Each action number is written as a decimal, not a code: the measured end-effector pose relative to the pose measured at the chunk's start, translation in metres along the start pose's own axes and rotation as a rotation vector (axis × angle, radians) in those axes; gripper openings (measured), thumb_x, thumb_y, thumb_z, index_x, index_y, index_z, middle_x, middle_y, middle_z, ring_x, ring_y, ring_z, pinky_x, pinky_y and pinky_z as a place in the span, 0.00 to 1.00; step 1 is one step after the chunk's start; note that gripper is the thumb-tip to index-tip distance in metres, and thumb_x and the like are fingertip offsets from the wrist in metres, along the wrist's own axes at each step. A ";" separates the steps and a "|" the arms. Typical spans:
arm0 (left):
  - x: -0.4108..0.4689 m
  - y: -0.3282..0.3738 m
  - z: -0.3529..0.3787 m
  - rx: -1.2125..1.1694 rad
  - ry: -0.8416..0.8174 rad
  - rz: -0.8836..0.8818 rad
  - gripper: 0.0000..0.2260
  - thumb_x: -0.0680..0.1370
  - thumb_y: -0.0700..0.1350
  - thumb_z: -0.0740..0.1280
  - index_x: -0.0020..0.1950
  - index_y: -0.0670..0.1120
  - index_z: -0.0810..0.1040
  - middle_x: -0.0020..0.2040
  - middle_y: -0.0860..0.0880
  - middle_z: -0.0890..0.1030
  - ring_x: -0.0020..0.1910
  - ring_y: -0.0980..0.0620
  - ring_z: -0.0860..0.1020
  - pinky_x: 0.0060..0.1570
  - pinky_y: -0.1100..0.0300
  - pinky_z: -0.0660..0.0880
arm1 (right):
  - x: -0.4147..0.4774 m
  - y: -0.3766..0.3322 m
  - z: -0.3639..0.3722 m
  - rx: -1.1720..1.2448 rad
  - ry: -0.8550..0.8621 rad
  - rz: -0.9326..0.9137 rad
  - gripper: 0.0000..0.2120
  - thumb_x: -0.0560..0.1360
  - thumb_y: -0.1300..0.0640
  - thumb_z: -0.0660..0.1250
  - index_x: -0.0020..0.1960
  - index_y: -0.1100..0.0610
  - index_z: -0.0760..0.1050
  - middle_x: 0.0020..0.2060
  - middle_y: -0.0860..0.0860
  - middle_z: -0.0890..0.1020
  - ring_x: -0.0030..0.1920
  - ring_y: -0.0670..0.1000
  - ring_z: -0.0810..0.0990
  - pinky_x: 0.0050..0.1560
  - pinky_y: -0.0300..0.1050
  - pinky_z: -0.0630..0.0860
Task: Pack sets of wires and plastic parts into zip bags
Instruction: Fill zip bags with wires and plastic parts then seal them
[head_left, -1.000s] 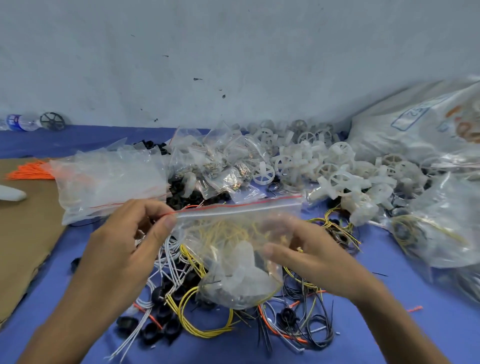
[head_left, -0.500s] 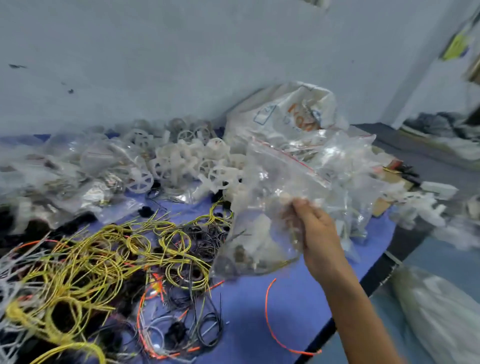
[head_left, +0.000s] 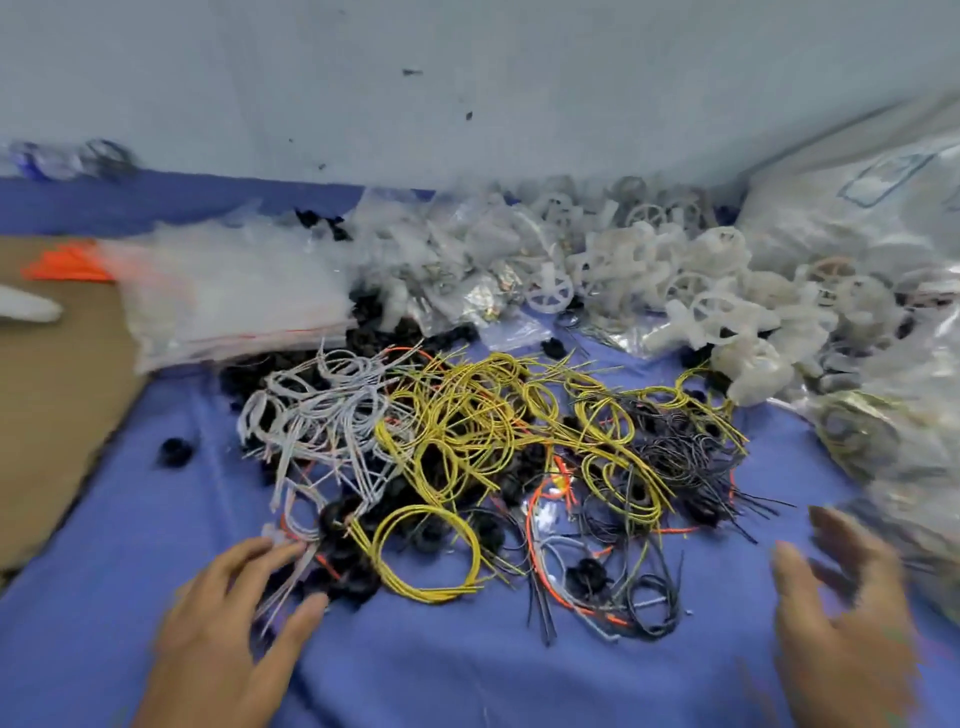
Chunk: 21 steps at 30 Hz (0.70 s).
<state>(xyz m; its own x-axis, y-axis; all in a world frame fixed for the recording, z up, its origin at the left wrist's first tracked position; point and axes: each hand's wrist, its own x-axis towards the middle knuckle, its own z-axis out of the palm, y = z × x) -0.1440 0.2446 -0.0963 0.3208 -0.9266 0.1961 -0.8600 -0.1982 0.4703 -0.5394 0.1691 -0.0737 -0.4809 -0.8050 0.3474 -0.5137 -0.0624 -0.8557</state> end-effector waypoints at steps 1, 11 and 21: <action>-0.004 -0.002 0.001 0.024 0.009 -0.027 0.37 0.75 0.73 0.51 0.55 0.45 0.85 0.56 0.42 0.81 0.49 0.37 0.81 0.51 0.43 0.75 | -0.018 -0.015 0.017 -0.024 -0.148 -0.044 0.17 0.72 0.46 0.65 0.61 0.43 0.76 0.55 0.43 0.80 0.52 0.42 0.77 0.56 0.34 0.71; 0.012 0.020 0.038 -0.037 0.083 0.059 0.26 0.80 0.59 0.54 0.56 0.39 0.81 0.65 0.35 0.74 0.63 0.33 0.74 0.64 0.52 0.62 | -0.070 -0.039 0.108 -0.447 -0.711 -0.502 0.22 0.74 0.39 0.62 0.62 0.47 0.79 0.62 0.48 0.78 0.65 0.57 0.75 0.64 0.52 0.65; 0.094 0.023 -0.004 0.118 0.167 0.100 0.15 0.81 0.60 0.49 0.46 0.57 0.72 0.40 0.58 0.78 0.43 0.49 0.77 0.46 0.52 0.63 | -0.054 -0.043 0.132 -0.267 -0.598 -0.498 0.25 0.64 0.46 0.60 0.59 0.51 0.80 0.55 0.46 0.79 0.58 0.57 0.77 0.61 0.55 0.67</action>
<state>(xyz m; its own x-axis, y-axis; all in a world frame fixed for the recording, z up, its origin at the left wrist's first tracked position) -0.1324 0.1544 -0.0635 0.2845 -0.8796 0.3813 -0.9281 -0.1529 0.3396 -0.3975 0.1377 -0.1058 0.2692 -0.9031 0.3346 -0.7548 -0.4136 -0.5091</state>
